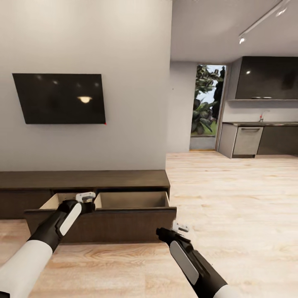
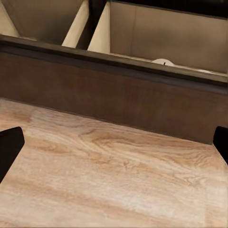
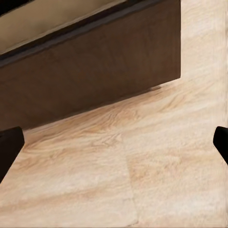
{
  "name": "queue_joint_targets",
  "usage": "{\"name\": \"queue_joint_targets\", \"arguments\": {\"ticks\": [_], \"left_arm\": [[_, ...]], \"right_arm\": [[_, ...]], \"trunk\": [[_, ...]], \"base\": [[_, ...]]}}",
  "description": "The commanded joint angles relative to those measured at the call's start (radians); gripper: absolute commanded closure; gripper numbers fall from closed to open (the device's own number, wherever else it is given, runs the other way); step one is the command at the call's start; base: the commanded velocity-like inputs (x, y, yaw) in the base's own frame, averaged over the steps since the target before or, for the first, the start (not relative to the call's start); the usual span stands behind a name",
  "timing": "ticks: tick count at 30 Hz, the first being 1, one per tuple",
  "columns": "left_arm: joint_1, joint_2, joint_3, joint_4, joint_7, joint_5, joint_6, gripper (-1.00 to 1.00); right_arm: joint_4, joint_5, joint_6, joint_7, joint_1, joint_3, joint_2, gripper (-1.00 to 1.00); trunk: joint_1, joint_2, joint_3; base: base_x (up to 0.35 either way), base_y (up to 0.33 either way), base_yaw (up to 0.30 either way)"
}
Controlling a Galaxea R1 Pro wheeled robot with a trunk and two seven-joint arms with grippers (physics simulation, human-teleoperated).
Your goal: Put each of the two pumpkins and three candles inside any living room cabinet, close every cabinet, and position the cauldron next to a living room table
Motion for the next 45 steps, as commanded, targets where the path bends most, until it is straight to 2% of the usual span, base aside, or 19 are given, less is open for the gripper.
{"name": "queue_joint_targets", "arguments": {"ticks": [1,4,5,8,9,11,12,17,21,23,25,29,33,37,40,43,45], "left_arm": [[0.006,0.001,-0.005,0.005,0.009,0.010,-0.017,-1.00],[0.025,-0.001,-0.006,0.046,0.009,0.009,-0.098,-1.00],[0.032,-0.002,-0.007,0.079,0.008,0.010,-0.148,-1.00],[0.042,-0.002,-0.014,0.143,0.007,0.011,-0.227,-1.00],[0.046,-0.003,-0.025,0.187,0.005,0.011,-0.279,-1.00],[0.048,-0.004,-0.041,0.230,-0.001,0.011,-0.328,-1.00],[0.050,-0.009,-0.059,0.272,-0.011,0.012,-0.377,-1.00],[0.060,-0.025,-0.096,0.368,-0.053,0.013,-0.520,-1.00],[0.113,-0.030,-0.126,0.392,-0.066,0.011,-0.624,-1.00],[0.137,-0.032,-0.160,0.398,-0.068,0.011,-0.694,-1.00],[0.155,-0.035,-0.188,0.405,-0.069,0.011,-0.762,-1.00],[0.194,-0.036,-0.205,0.409,-0.071,0.014,-0.832,-1.00],[0.213,-0.036,-0.209,0.410,-0.073,0.015,-0.889,-1.00],[0.215,-0.036,-0.210,0.411,-0.073,0.015,-0.896,-1.00],[0.216,-0.036,-0.210,0.411,-0.073,0.015,-0.897,-1.00],[0.216,-0.036,-0.210,0.411,-0.076,0.015,-0.898,-1.00],[0.216,-0.036,-0.210,0.411,-0.082,0.015,-0.898,-1.00]], "right_arm": [[0.014,-0.005,-0.015,-0.007,-0.001,0.017,0.000,-1.00],[0.078,-0.003,-0.061,-0.006,-0.001,0.052,0.001,-1.00],[0.106,-0.002,-0.082,-0.004,-0.001,0.061,0.001,-1.00],[0.147,-0.002,-0.116,-0.002,-0.001,0.069,0.001,-1.00],[0.173,-0.001,-0.137,0.000,-0.001,0.073,0.001,-1.00],[0.195,-0.001,-0.155,0.001,-0.001,0.076,0.001,-1.00],[0.211,0.000,-0.170,0.002,-0.001,0.082,0.001,-1.00],[0.241,0.000,-0.192,0.003,-0.001,0.112,0.001,-1.00],[0.252,0.001,-0.198,0.003,-0.001,0.123,0.001,-1.00],[0.257,0.005,-0.199,0.003,-0.001,0.135,0.001,-1.00],[0.263,0.033,-0.222,0.003,-0.001,0.161,0.001,-1.00],[0.276,0.068,-0.254,0.002,-0.001,0.178,0.002,-1.00],[0.292,0.079,-0.265,0.003,-0.001,0.182,0.006,-1.00],[0.318,0.082,-0.273,0.003,-0.001,0.189,0.007,-1.00],[0.351,0.098,-0.328,0.002,-0.001,0.207,0.008,-1.00],[0.408,0.125,-0.422,0.002,-0.001,0.229,0.024,-1.00],[0.430,0.130,-0.443,0.002,-0.001,0.234,0.030,-1.00]], "trunk": [[-0.004,0.007,0.002],[-0.016,0.028,0.012],[-0.020,0.035,0.015],[-0.031,0.056,0.024],[-0.035,0.063,0.027],[-0.043,0.077,0.033],[-0.046,0.084,0.037],[-0.046,0.084,0.037],[-0.046,0.084,0.037],[-0.046,0.084,0.037],[-0.046,0.084,0.037],[-0.046,0.084,0.037],[-0.046,0.084,0.037],[-0.046,0.084,0.037],[-0.035,0.063,0.027],[-0.023,0.042,0.018],[-0.016,0.028,0.012]], "base": [[0.000,0.000,0.000],[0.000,0.000,0.000],[0.000,0.000,0.000],[0.000,0.000,0.000],[0.000,0.000,0.000],[0.000,0.000,0.000],[0.000,0.000,0.000],[0.000,0.000,0.000],[0.000,0.000,0.000],[0.000,0.000,0.000],[0.000,0.000,0.000],[0.000,0.000,0.000],[0.000,0.000,0.000],[0.000,0.000,0.000],[0.000,0.000,0.000],[0.000,0.000,0.000],[0.000,0.000,0.000]]}}
